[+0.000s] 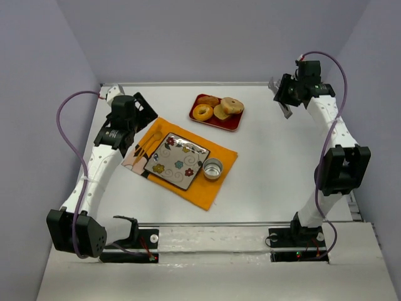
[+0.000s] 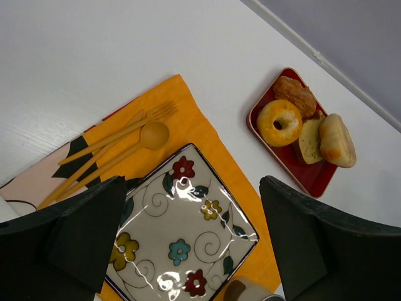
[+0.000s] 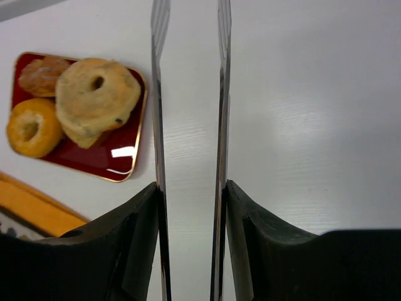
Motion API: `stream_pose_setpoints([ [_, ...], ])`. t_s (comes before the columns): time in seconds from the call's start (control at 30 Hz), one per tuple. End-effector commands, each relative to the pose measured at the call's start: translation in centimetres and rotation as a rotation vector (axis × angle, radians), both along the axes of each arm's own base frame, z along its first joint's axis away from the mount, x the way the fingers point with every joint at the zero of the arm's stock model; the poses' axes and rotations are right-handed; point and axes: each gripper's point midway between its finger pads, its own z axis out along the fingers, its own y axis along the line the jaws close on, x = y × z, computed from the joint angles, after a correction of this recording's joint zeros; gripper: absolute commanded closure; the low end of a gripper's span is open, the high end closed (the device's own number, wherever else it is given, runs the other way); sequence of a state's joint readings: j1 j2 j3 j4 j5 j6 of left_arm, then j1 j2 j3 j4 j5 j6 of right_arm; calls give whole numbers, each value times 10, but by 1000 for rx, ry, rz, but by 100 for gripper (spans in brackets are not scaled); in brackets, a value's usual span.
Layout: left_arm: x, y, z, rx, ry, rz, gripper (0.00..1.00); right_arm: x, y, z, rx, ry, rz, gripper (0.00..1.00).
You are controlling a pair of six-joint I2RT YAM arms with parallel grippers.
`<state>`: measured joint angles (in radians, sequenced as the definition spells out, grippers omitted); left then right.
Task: Place the bread
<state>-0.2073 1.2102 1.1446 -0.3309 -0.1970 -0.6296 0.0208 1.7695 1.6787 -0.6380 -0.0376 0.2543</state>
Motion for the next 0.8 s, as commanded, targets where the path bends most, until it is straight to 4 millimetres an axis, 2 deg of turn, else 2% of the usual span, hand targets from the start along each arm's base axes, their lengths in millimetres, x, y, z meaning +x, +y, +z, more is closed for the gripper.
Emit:
stream_pose_setpoints([
  [0.0,-3,-1,12,-13,-46,-11,1,-34,34,-16,125,171,171,54],
  [0.1,-5,0,11,-6,-40,-12,1,-39,48,-11,79,137,290,54],
  [0.23,-4,0,11,6,-38,-17,1,-39,73,11,-31,17,499,54],
  [0.27,-4,0,12,8,-39,-16,1,-36,74,20,-76,-17,531,54],
  [0.37,-4,1,11,14,-36,-19,1,-32,85,19,-176,-17,606,54],
  [0.4,-4,1,10,14,-33,-19,1,-28,90,25,-203,-34,628,54],
  [0.43,-4,1,10,16,-33,-18,1,-26,93,24,-227,-33,646,54],
  [0.47,-4,1,9,16,-31,-18,1,-25,101,13,-269,-7,697,54],
  [0.5,-5,1,8,16,-28,-21,1,-21,106,17,-293,-21,721,54],
  [0.53,-5,0,8,14,-28,-22,1,-18,113,6,-338,0,757,54],
  [0.57,-5,0,7,14,-27,-22,1,-16,115,4,-358,9,768,54],
  [0.6,-6,1,7,13,-27,-22,1,-12,114,3,-373,12,771,54],
  [0.63,-7,1,8,12,-28,-21,1,-6,120,12,-392,-13,778,53],
  [0.67,-7,1,7,13,-27,-18,1,-2,120,0,-399,22,795,52],
  [0.7,-7,2,8,13,-30,-15,1,1,122,0,-399,24,805,52],
  [0.73,-8,2,8,15,-31,-12,1,6,129,9,-399,-3,817,51],
  [0.77,-8,3,8,15,-31,-9,1,8,130,6,-397,3,822,50],
])
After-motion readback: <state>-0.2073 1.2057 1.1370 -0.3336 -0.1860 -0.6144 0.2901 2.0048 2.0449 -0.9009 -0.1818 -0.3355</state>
